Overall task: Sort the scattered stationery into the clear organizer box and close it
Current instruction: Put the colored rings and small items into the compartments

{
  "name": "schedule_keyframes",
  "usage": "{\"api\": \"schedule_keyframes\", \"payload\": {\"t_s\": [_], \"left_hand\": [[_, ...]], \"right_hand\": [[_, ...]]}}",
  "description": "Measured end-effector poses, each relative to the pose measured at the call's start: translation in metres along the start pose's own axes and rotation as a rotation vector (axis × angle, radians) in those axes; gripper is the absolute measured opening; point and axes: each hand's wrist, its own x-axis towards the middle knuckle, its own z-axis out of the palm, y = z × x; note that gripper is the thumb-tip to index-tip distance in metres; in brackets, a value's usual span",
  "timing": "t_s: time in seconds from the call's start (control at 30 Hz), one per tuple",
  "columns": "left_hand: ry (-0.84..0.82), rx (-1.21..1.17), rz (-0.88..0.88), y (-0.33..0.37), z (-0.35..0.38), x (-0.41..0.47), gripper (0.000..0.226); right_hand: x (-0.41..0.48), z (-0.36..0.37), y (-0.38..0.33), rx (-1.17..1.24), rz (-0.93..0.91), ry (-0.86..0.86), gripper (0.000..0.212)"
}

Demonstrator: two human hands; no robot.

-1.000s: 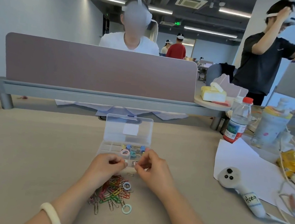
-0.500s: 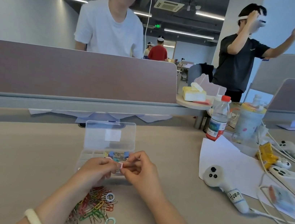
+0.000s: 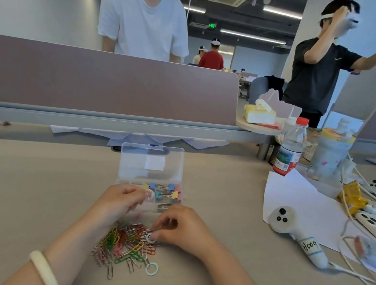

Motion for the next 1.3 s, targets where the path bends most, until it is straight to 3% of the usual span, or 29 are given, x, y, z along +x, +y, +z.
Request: {"api": "schedule_keyframes", "payload": {"t_s": [0.17,0.43,0.6,1.0,1.3], "left_hand": [[0.018,0.042,0.009,-0.001,-0.01,-0.018,0.02],[-0.102,0.157,0.062,-0.014,-0.005,-0.026,0.028],[-0.076,0.244,0.073,-0.02,-0.004,-0.024,0.014],[-0.092,0.257,0.12,-0.022,-0.003,-0.024,0.013],[-0.134,0.092,0.053,-0.017,-0.003,-0.031,0.012]], "right_hand": [[0.0,0.01,-0.006,-0.173,-0.006,-0.046,0.022],[0.002,0.01,-0.006,0.107,0.084,0.05,0.012],[0.002,0.012,-0.004,0.172,0.119,0.064,0.004],[0.001,0.008,-0.008,0.359,0.118,0.078,0.017],[0.002,0.012,-0.01,0.338,0.113,0.091,0.024]]}}
